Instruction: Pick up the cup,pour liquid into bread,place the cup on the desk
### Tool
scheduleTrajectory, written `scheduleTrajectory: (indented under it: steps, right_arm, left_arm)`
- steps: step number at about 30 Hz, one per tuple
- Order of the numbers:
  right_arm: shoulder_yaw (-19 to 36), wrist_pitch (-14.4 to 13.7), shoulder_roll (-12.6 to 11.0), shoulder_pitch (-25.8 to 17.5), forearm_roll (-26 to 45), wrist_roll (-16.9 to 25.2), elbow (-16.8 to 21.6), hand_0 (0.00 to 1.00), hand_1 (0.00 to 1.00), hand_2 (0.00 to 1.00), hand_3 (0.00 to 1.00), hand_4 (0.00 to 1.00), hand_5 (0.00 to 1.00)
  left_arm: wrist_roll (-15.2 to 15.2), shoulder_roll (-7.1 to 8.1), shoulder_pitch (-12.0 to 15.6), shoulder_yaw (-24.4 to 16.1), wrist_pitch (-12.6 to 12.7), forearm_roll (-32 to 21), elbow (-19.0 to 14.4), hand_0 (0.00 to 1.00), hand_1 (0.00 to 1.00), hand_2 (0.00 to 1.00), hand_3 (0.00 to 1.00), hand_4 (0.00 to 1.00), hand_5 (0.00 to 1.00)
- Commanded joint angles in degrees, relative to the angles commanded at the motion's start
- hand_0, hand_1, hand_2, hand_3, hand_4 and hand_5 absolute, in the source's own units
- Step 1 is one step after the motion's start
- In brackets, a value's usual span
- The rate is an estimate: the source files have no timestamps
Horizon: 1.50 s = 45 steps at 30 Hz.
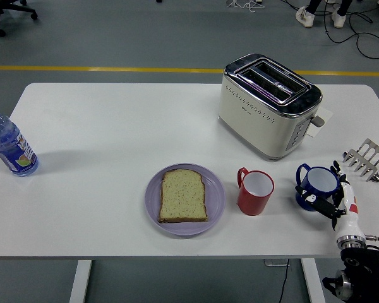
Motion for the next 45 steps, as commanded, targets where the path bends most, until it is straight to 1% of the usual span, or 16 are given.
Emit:
scheduleTrajectory:
  steps: [4, 5, 10, 11, 16, 17, 22, 23, 28, 29, 34, 35, 40, 41, 45]
  right_arm:
    - [-0.1, 0.0, 0.0, 0.4, 0.2, -0.1, -0.5, 0.921, 0.815, 0.932, 0.998, 0.998, 0.075]
    - [-0.1, 0.0, 0.1, 0.5, 0.3, -0.2, -0.6, 0.891, 0.776, 0.903, 0.998, 0.998, 0.084]
    - [-0.5, -0.3, 0.1, 0.7, 1.0, -0.5, -1.0, 0.891, 0.776, 0.903, 0.998, 0.998, 0.084]
    - [-0.7, -0.3, 0.1, 0.8, 1.2, -0.5, -1.1, 0.740, 0.654, 0.790, 0.980, 0.993, 0.088]
    - [-1.1, -0.7, 0.2, 0.8, 2.5, 0.3, -1.4, 0.740, 0.654, 0.790, 0.980, 0.993, 0.088]
    - [-1.1, -0.9, 0.2, 0.9, 2.9, 0.6, -1.4, 0.642, 0.589, 0.703, 0.912, 0.973, 0.076]
    - [-1.0, -1.5, 0.1, 0.9, 4.9, 2.2, -1.4, 0.642, 0.589, 0.703, 0.912, 0.973, 0.076]
    - [-0.9, -1.6, 0.1, 0.9, 5.1, 2.4, -1.4, 0.563, 0.527, 0.633, 0.833, 0.939, 0.067]
    - [-0.8, -1.8, 0.1, 0.9, 5.8, 2.8, -1.3, 0.563, 0.527, 0.633, 0.833, 0.939, 0.067]
    - [-0.7, -1.9, 0.1, 0.8, 6.0, 2.9, -1.2, 0.506, 0.495, 0.597, 0.806, 0.934, 0.063]
    - [-0.4, -2.0, 0.0, 0.7, 6.5, 3.2, -0.9, 0.506, 0.495, 0.597, 0.806, 0.934, 0.063]
    - [-0.4, -2.0, 0.0, 0.7, 6.6, 3.2, -0.8, 0.448, 0.462, 0.569, 0.788, 0.925, 0.063]
    - [-0.1, -2.0, -0.1, 0.5, 6.9, 3.2, -0.2, 0.448, 0.462, 0.569, 0.788, 0.925, 0.063]
    - [0.0, -2.0, -0.1, 0.4, 6.9, 3.2, 0.1, 0.418, 0.439, 0.555, 0.767, 0.920, 0.068]
    - [0.3, -2.0, -0.4, 0.1, 6.5, 2.8, 1.4, 0.418, 0.439, 0.555, 0.767, 0.920, 0.068]
  left_arm:
    - [0.0, -0.01, -0.1, 0.0, 0.0, 0.0, 0.0, 0.639, 0.651, 0.661, 0.562, 0.331, 0.841]
    - [0.0, 0.00, -0.1, 0.0, 0.0, 0.1, 0.0, 0.641, 0.651, 0.662, 0.562, 0.330, 0.840]
    - [0.0, 0.04, -0.2, -0.1, 0.0, 0.1, 0.0, 0.641, 0.651, 0.662, 0.562, 0.330, 0.840]
    - [0.0, 0.04, -0.2, -0.1, 0.0, 0.1, 0.0, 0.641, 0.651, 0.662, 0.561, 0.329, 0.838]
    - [0.0, 0.04, -0.2, -0.1, 0.0, 0.1, 0.0, 0.641, 0.651, 0.662, 0.561, 0.329, 0.838]
    - [0.0, 0.04, -0.2, -0.1, 0.0, 0.1, 0.0, 0.641, 0.653, 0.663, 0.562, 0.329, 0.840]
    - [0.0, 0.04, -0.2, -0.1, 0.0, 0.1, 0.0, 0.641, 0.653, 0.663, 0.562, 0.329, 0.840]
    - [0.0, 0.04, -0.2, -0.1, 0.0, 0.1, 0.0, 0.641, 0.653, 0.662, 0.562, 0.330, 0.840]
    - [0.0, 0.05, -0.3, -0.1, 0.0, 0.2, 0.0, 0.641, 0.653, 0.662, 0.562, 0.330, 0.840]
    - [0.0, 0.05, -0.3, -0.1, 0.0, 0.2, 0.0, 0.641, 0.652, 0.663, 0.562, 0.330, 0.839]
    - [0.0, 0.05, -0.3, -0.1, 0.0, 0.2, 0.0, 0.641, 0.652, 0.663, 0.562, 0.330, 0.839]
    - [0.0, 0.04, -0.2, -0.1, 0.0, 0.2, 0.0, 0.641, 0.653, 0.663, 0.562, 0.329, 0.837]
    - [0.0, 0.02, -0.1, -0.1, 0.0, 0.1, 0.0, 0.641, 0.653, 0.663, 0.562, 0.329, 0.837]
    - [0.0, 0.01, -0.1, -0.1, 0.0, 0.1, 0.0, 0.641, 0.651, 0.663, 0.562, 0.329, 0.837]
    - [0.0, -0.03, 0.0, -0.1, 0.0, 0.1, 0.0, 0.641, 0.651, 0.663, 0.562, 0.329, 0.837]
